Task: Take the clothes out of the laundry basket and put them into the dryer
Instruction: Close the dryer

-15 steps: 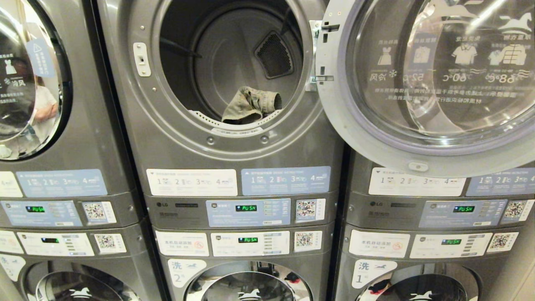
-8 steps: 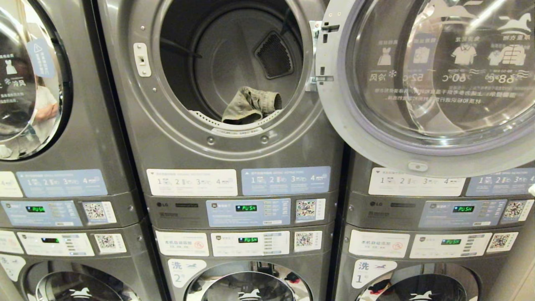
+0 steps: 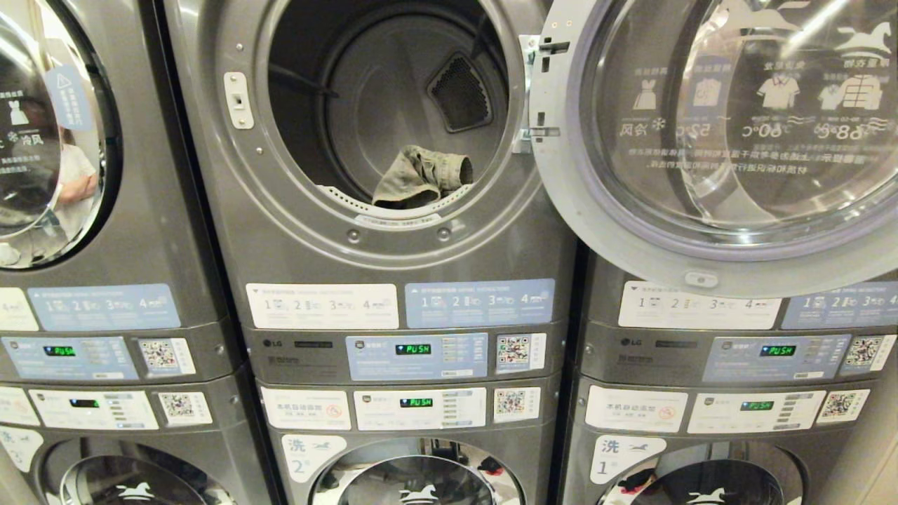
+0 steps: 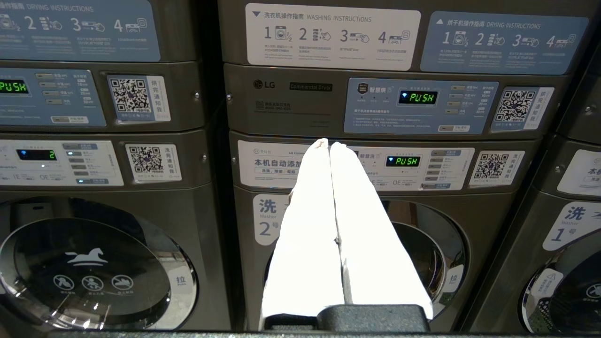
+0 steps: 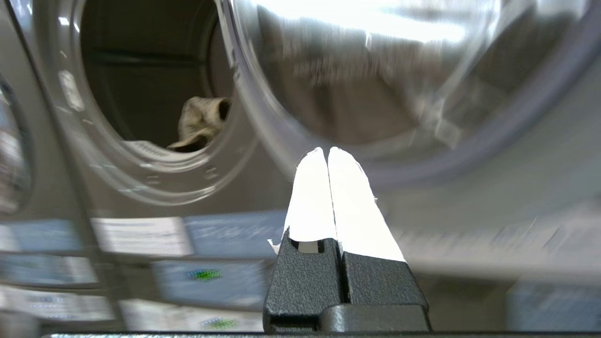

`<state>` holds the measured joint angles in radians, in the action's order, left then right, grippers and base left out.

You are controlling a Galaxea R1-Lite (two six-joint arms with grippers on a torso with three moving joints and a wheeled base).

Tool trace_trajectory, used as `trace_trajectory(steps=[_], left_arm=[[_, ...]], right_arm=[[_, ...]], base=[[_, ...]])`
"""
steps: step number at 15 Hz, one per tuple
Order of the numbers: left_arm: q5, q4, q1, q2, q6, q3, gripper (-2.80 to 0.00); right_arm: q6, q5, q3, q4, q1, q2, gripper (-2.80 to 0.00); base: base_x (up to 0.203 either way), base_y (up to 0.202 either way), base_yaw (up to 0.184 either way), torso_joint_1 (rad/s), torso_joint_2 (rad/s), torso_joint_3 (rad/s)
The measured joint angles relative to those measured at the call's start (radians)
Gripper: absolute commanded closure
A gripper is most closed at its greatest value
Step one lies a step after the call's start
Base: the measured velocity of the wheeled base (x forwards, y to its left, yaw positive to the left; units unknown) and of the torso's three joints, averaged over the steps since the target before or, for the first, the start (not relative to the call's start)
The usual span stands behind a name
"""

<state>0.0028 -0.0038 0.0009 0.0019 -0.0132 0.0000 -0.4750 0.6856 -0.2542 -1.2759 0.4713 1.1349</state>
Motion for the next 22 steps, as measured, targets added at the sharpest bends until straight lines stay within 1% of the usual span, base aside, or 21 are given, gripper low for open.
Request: trace_trajectory(steps=[1, 2, 3, 4, 5, 6, 7, 8, 10, 12, 15, 22], left_arm=[[0.000, 0.000, 0.000, 0.000, 0.000, 0.000, 0.00], [0.000, 0.000, 0.000, 0.000, 0.000, 0.000, 0.00], [0.000, 0.000, 0.000, 0.000, 0.000, 0.000, 0.00], [0.000, 0.000, 0.000, 0.000, 0.000, 0.000, 0.00], [0.000, 0.000, 0.000, 0.000, 0.000, 0.000, 0.00], [0.000, 0.000, 0.000, 0.000, 0.000, 0.000, 0.00], [0.000, 0.000, 0.000, 0.000, 0.000, 0.000, 0.00], [0.000, 0.000, 0.000, 0.000, 0.000, 0.000, 0.00], [0.000, 0.000, 0.000, 0.000, 0.000, 0.000, 0.00], [0.000, 0.000, 0.000, 0.000, 0.000, 0.000, 0.00], [0.000, 0.000, 0.000, 0.000, 0.000, 0.000, 0.00], [0.000, 0.000, 0.000, 0.000, 0.000, 0.000, 0.00]], right_arm=[[0.049, -0.020, 0.008, -0.098, 0.000, 0.040, 0.00], [0.072, -0.067, 0.012, -0.161, 0.004, 0.080, 0.00], [0.078, -0.133, 0.011, -0.166, 0.014, 0.117, 0.00], [0.077, -0.225, -0.008, -0.123, 0.030, 0.155, 0.00], [0.072, -0.320, -0.046, -0.041, 0.045, 0.188, 0.00], [0.062, -0.395, -0.090, 0.036, 0.057, 0.215, 0.00], [0.056, -0.457, -0.137, 0.105, 0.068, 0.242, 0.00], [0.053, -0.499, -0.176, 0.149, 0.076, 0.270, 0.00], [0.052, -0.563, -0.241, 0.178, 0.090, 0.326, 0.00], [0.053, -0.582, -0.288, 0.194, 0.096, 0.378, 0.00], [0.055, -0.567, -0.342, 0.197, 0.098, 0.438, 0.00], [0.052, -0.378, -0.386, 0.189, 0.097, 0.500, 0.00]], base=[[0.000, 0.000, 0.000, 0.000, 0.00, 0.000], [0.000, 0.000, 0.000, 0.000, 0.00, 0.000], [0.000, 0.000, 0.000, 0.000, 0.00, 0.000], [0.000, 0.000, 0.000, 0.000, 0.00, 0.000], [0.000, 0.000, 0.000, 0.000, 0.00, 0.000], [0.000, 0.000, 0.000, 0.000, 0.00, 0.000], [0.000, 0.000, 0.000, 0.000, 0.00, 0.000], [0.000, 0.000, 0.000, 0.000, 0.00, 0.000], [0.000, 0.000, 0.000, 0.000, 0.00, 0.000], [0.000, 0.000, 0.000, 0.000, 0.00, 0.000], [0.000, 0.000, 0.000, 0.000, 0.00, 0.000], [0.000, 0.000, 0.000, 0.000, 0.00, 0.000]])
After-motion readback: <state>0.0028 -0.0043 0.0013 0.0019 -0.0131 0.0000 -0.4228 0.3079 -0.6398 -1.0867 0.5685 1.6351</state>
